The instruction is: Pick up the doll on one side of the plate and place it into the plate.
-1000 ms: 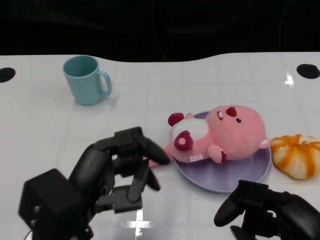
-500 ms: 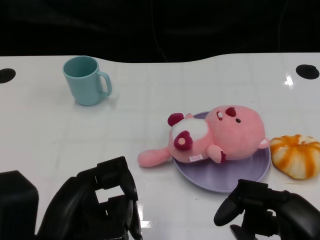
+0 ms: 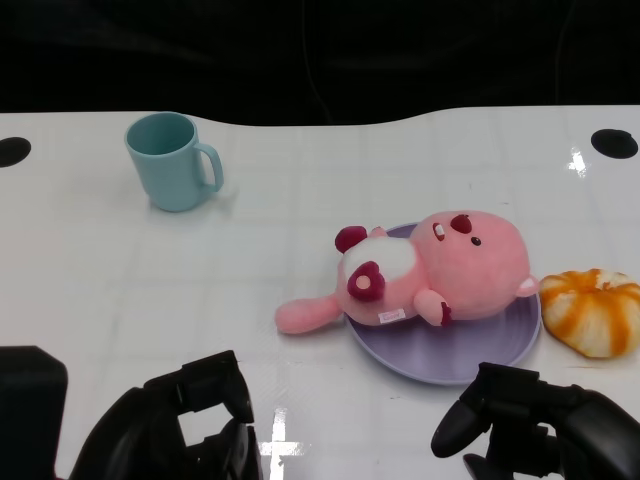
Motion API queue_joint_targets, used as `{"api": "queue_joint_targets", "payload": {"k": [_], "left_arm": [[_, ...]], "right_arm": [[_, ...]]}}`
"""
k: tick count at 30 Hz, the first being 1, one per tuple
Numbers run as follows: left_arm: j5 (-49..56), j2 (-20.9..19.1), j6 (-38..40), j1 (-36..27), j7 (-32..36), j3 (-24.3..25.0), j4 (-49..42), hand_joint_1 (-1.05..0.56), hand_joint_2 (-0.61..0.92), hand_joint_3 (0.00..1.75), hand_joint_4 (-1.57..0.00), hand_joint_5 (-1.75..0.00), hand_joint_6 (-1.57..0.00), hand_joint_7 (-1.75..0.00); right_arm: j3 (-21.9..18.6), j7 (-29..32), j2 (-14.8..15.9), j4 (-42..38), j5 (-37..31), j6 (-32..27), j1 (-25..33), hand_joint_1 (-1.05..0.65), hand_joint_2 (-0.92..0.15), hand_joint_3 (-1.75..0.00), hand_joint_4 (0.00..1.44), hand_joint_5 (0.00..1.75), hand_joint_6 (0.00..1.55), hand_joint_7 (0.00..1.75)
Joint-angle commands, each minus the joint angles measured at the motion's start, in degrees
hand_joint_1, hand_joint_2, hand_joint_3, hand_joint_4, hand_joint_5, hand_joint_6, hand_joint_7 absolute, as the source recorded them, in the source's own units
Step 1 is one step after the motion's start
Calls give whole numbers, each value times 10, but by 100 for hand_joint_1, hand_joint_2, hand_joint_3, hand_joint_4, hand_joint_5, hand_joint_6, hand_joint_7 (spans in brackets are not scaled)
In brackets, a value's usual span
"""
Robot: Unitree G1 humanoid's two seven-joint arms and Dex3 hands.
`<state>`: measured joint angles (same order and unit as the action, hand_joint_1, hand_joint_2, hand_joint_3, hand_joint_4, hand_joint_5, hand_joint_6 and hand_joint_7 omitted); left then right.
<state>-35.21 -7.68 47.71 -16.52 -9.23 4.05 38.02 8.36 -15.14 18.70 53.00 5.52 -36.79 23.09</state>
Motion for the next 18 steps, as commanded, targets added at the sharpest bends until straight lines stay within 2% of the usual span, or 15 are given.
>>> {"api": "queue_joint_targets", "payload": {"k": [1, 18], "left_arm": [[-8, -13, -8, 2, -15, 7, -13, -9, 33, 161, -96, -175, -77, -173], [-8, -16, -4, -4, -7, -5, 0, -11, 33, 160, -95, -175, -77, -174]], "right_arm": [[-7, -2, 6, 1, 3, 12, 5, -17, -71, -91, 60, 170, 53, 132], [-19, -8, 6, 5, 8, 8, 8, -15, -72, -89, 59, 170, 51, 132]]}}
